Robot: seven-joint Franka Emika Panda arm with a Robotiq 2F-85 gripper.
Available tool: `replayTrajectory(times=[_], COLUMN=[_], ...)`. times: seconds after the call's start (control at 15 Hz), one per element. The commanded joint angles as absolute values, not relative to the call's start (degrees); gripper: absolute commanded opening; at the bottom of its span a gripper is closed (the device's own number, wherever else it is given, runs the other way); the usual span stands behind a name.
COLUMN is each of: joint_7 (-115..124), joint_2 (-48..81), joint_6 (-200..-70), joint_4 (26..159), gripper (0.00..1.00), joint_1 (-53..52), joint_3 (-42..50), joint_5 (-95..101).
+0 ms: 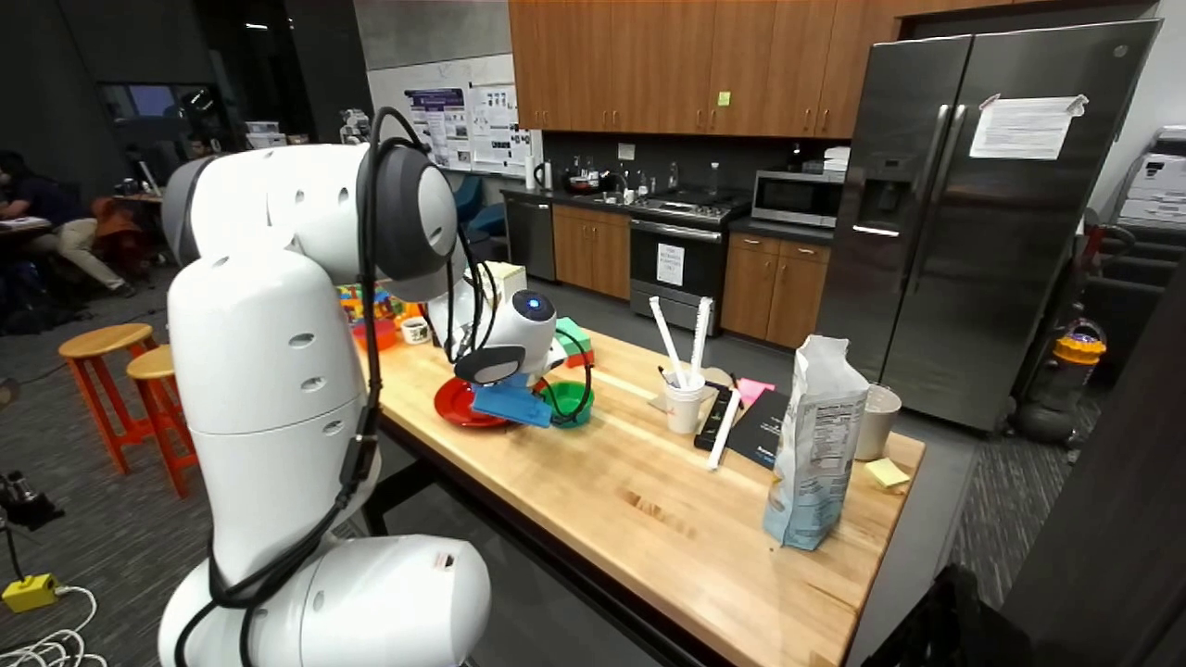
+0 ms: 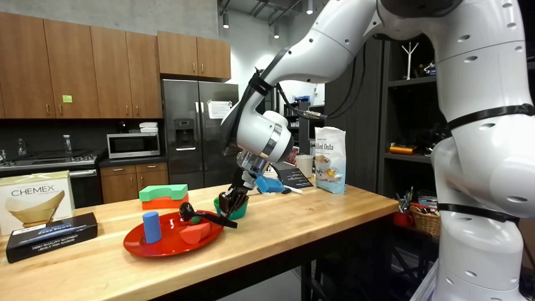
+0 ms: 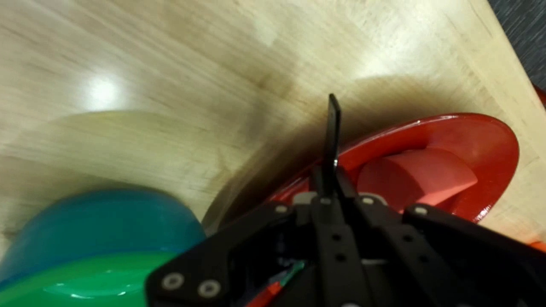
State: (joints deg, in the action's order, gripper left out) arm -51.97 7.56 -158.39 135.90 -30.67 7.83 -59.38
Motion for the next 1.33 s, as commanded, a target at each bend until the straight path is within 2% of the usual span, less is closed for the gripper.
replayTrajectory(times=[0.0,0.2,0.53,0.93,1.27], joint_7=[-47.26,-39.59,-29.64,-19.14,-13.33], joint_2=[9.68,10.71,12.15,12.81,11.65], joint_6=[-160.92,-164.53,-167.42,-164.22,-157.75], joint_4=[135.84,137.82,138.32,134.89,130.61], gripper=[0.01,0.01,0.01,0.01,0.01], joint_1=[-31.57,-33.63,-42.55,-53.63,-60.19], joint_3=[8.91,12.26,25.45,40.08,47.26], joint_5=[-52.08,-35.95,-9.1,22.45,45.08])
